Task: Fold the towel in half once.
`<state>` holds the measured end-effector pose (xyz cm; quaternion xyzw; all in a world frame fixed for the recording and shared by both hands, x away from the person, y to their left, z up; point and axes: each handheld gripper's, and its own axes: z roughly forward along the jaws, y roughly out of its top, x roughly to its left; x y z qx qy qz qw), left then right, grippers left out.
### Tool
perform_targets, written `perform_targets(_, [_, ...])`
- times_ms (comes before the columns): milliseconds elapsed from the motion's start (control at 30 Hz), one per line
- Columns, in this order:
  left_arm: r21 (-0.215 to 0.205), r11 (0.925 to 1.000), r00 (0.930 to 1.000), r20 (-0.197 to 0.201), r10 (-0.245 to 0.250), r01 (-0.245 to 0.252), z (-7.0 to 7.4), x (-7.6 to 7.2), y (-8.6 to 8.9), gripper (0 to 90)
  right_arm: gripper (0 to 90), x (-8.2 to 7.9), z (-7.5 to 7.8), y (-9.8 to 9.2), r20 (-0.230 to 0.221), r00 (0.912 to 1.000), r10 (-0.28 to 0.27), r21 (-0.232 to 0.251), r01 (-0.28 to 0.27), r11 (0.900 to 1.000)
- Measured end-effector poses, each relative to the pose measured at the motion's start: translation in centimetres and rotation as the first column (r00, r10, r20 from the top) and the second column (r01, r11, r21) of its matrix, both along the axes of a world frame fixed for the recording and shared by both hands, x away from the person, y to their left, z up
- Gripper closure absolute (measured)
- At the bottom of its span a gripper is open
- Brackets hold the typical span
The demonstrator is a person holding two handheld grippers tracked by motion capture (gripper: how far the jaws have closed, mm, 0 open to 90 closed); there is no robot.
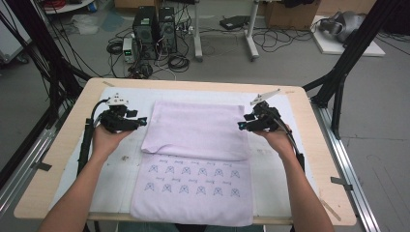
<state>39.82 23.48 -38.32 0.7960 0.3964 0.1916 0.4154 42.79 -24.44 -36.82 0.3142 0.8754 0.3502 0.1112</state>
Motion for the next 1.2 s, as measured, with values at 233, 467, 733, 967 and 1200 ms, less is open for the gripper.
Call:
perform_targets(233, [-0.026,0.9982,0.9984,0.023,-0.053,0.053,-1.6,-3.7,0.4,50.0,55.9,-3.4,-1.6,0.0,-0.001,0.9987,0.051,0.066,-0.051,0.997])
perform_targets(467, [-0.019,0.9827,0.9824,-0.027,-0.185,0.184,-2.9,-5.7,-0.4,49.7,58.2,-5.1,-3.9,0.9,-0.054,0.9931,0.104,0.043,-0.102,0.994])
perform_targets(733, [-0.023,0.9528,0.9479,-0.097,-0.303,0.303,-4.8,-6.7,-1.2,63.5,64.5,-6.2,-5.6,0.1,-0.127,0.9849,0.117,0.038,-0.113,0.993])
perform_targets(967, [-0.019,0.9581,0.9561,-0.063,-0.286,0.286,-4.5,-7.2,-0.5,89.2,85.2,-6.7,-5.3,0.1,-0.126,0.9784,0.164,0.036,-0.161,0.986])
perform_targets(1200, [-0.033,0.9587,0.9586,-0.029,-0.283,0.282,-3.5,-8.0,0.3,89.5,85.1,-7.6,-3.6,-1.0,-0.070,0.9817,0.177,0.095,-0.171,0.981])
